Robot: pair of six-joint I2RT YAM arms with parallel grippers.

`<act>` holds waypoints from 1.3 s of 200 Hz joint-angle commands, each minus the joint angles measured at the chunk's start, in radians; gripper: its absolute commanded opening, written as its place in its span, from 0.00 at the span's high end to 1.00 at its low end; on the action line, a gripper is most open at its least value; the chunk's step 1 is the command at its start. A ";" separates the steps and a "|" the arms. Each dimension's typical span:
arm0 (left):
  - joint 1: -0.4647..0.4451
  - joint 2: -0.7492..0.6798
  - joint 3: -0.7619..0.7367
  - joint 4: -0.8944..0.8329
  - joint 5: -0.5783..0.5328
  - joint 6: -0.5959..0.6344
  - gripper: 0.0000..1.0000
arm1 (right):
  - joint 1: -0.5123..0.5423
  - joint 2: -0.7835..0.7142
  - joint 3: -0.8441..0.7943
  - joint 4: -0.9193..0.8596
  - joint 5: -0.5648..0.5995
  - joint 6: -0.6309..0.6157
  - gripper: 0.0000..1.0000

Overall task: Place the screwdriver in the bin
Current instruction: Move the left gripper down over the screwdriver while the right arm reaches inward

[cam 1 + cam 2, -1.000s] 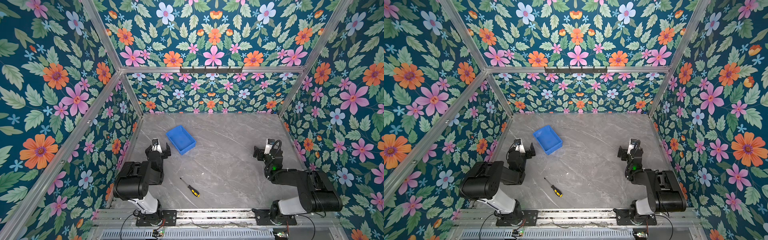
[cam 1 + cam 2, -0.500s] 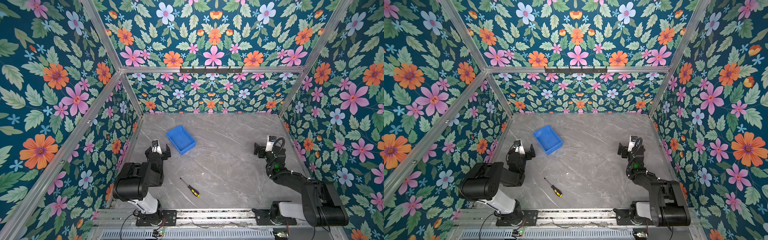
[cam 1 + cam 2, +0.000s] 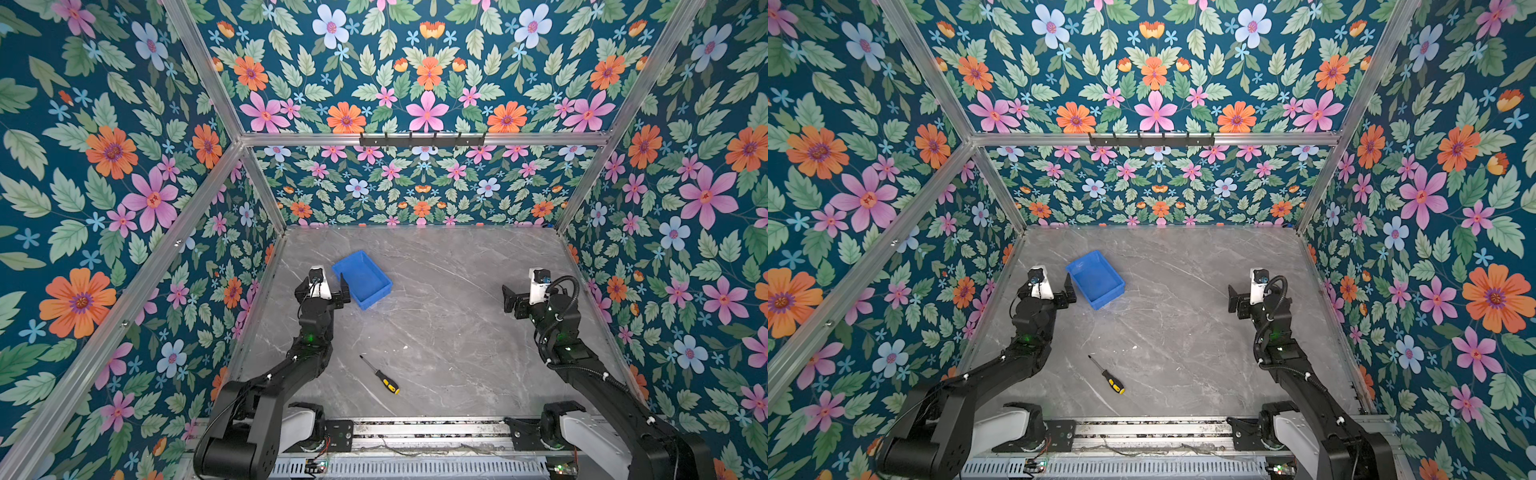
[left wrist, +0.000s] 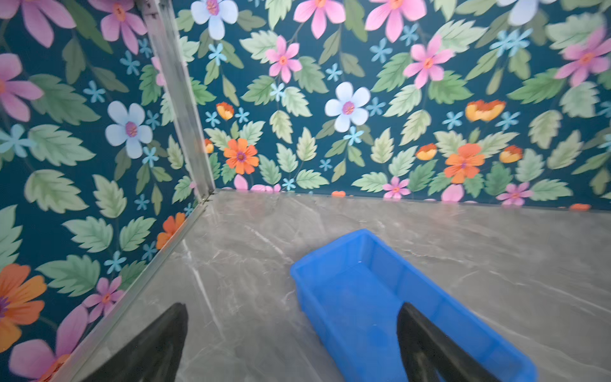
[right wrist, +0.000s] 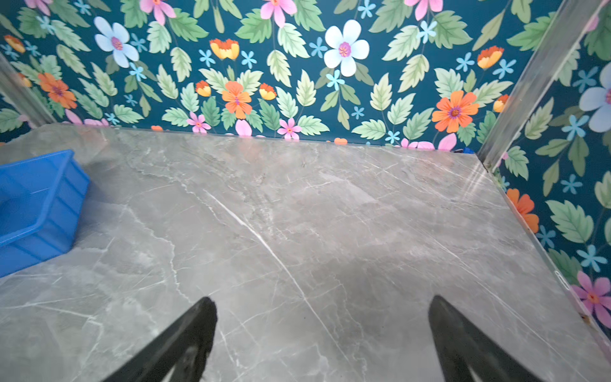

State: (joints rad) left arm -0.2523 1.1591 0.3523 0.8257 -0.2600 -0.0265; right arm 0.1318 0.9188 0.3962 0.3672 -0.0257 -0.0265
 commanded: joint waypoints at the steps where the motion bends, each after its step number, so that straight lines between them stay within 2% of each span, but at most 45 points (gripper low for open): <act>1: -0.089 -0.068 0.039 -0.250 -0.103 -0.058 0.00 | 0.035 -0.032 0.019 -0.097 -0.027 0.005 0.01; 25: -0.205 -0.159 0.056 -0.398 -0.169 -0.142 0.00 | 0.083 -0.064 0.042 -0.169 -0.053 0.021 0.01; 49: -0.314 -0.247 0.073 -0.592 -0.253 -0.306 0.00 | 0.141 -0.094 0.058 -0.224 -0.057 0.009 0.01; 71: -0.406 -0.303 0.093 -0.786 -0.324 -0.513 0.00 | 0.221 -0.097 0.090 -0.287 -0.045 -0.057 0.01; 96: -0.498 -0.327 0.126 -0.976 -0.369 -0.749 0.00 | 0.378 -0.060 0.153 -0.375 0.023 -0.204 0.01; 112: -0.546 -0.311 0.162 -1.104 -0.374 -0.920 0.00 | 0.458 -0.031 0.182 -0.401 0.030 -0.251 0.01; 138: -0.584 -0.223 0.244 -1.298 -0.298 -1.140 0.00 | 0.549 0.008 0.210 -0.417 -0.006 -0.265 0.01; 159: -0.605 -0.143 0.294 -1.397 -0.228 -1.241 0.00 | 0.615 0.033 0.226 -0.439 -0.035 -0.287 0.01; 186: -0.610 -0.061 0.340 -1.526 -0.131 -1.382 0.00 | 0.646 0.034 0.222 -0.442 -0.083 -0.253 0.01; 208: -0.614 -0.020 0.368 -1.596 -0.050 -1.431 0.00 | 0.652 0.028 0.213 -0.452 -0.119 -0.236 0.01; 260: -0.617 0.089 0.367 -1.549 0.128 -1.405 0.08 | 0.678 0.055 0.189 -0.419 -0.129 -0.258 0.01</act>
State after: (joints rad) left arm -0.8696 1.2037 0.7025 -0.6975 -0.2317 -1.4284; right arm 0.7914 0.9642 0.5930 -0.0765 -0.1417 -0.2642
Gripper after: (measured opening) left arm 0.928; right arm 0.993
